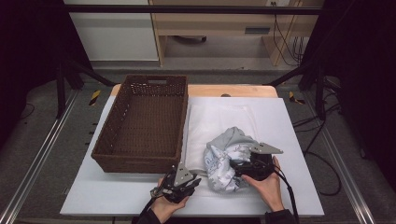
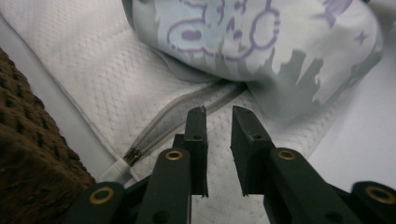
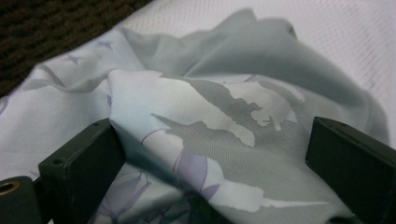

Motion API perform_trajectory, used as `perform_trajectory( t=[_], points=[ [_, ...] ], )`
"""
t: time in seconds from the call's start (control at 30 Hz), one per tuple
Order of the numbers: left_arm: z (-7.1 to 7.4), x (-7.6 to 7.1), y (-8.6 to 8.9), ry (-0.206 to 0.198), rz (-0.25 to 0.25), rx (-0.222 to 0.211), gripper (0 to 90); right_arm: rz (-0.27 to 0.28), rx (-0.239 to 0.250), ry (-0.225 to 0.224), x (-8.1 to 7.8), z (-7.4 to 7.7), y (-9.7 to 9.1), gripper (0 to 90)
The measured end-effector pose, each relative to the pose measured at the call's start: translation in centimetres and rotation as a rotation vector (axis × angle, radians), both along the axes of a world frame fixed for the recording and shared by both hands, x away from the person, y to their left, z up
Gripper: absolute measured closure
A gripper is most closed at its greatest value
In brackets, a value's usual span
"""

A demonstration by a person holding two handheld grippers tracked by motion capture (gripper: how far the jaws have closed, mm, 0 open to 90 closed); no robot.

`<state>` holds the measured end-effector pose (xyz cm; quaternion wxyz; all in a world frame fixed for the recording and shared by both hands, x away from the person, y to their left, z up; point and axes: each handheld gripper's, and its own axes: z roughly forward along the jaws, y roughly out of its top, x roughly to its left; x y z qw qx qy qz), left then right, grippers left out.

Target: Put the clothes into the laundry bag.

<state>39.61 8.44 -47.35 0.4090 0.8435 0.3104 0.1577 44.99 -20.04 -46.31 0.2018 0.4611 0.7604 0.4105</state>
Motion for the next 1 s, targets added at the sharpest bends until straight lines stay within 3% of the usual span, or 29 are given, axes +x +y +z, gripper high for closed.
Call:
perform_trajectory(
  t=[0.07, 0.1, 0.17, 0.23, 0.27, 0.33, 0.37, 0.4, 0.47, 0.53, 0.57, 0.6, 0.8, 0.83, 1.0],
  points=[
    [-0.2, 0.2, -0.1, 0.008, -0.002, -0.002, 82.3, 0.002, -0.005, 0.021, 0.2, -0.6, 0.0, 5.3],
    [-0.3, 0.2, -0.1, 0.005, -0.003, -0.001, 84.9, 0.008, -0.003, 0.051, 0.3, -1.1, 0.0, 9.5],
    [-0.6, 0.2, -0.2, 0.004, -0.008, 0.009, 86.1, 0.011, 0.002, 0.063, 0.4, -1.3, 0.1, 13.9],
    [-0.7, 0.2, -0.3, 0.01, -0.01, 0.014, 87.8, 0.016, 0.038, 0.095, 0.4, -1.6, 0.1, 24.7],
    [-0.8, 0.2, -0.3, 0.009, -0.009, 0.021, 88.7, 0.026, 0.067, 0.113, 0.3, -1.8, -0.2, 37.2],
    [-0.8, 0.2, -0.3, 0.012, -0.013, 0.019, 89.7, 0.039, 0.082, 0.136, 0.2, -1.5, -0.2, 50.1],
    [-0.8, 0.2, -0.3, 0.01, -0.012, 0.02, 89.7, 0.039, 0.082, 0.136, 0.2, -1.5, -0.2, 50.1],
    [-0.9, 0.1, -0.4, 0.012, -0.013, 0.02, 89.9, 0.047, 0.081, 0.141, 0.0, -1.3, -0.3, 61.4],
    [-1.0, 0.1, -0.4, 0.014, -0.017, 0.026, 90.0, 0.043, 0.079, 0.144, -0.1, -1.0, -0.4, 65.5],
    [-1.1, 0.1, -0.5, 0.017, -0.02, 0.031, 90.0, 0.043, 0.08, 0.146, -0.4, -0.4, -0.9, 68.6],
    [-1.1, 0.0, -0.6, 0.015, -0.02, 0.035, 89.9, 0.03, 0.079, 0.116, -0.9, 0.6, -1.9, 69.3],
    [-1.1, 0.0, -0.6, 0.015, -0.02, 0.039, 89.9, 0.03, 0.079, 0.116, -0.9, 0.6, -1.9, 69.3],
    [-1.0, 0.1, -0.4, 0.013, -0.013, 0.033, 89.8, -0.105, 0.031, 0.009, -3.1, 3.9, -6.2, 68.7],
    [-1.0, 0.1, -0.4, 0.014, -0.012, 0.03, 89.8, -0.145, 0.004, 0.006, -3.5, 4.0, -7.5, 68.1],
    [-0.9, 0.0, -0.4, 0.012, -0.01, 0.029, 89.8, -0.155, -0.031, 0.064, -3.0, 2.1, -9.0, 65.3]
  ],
)
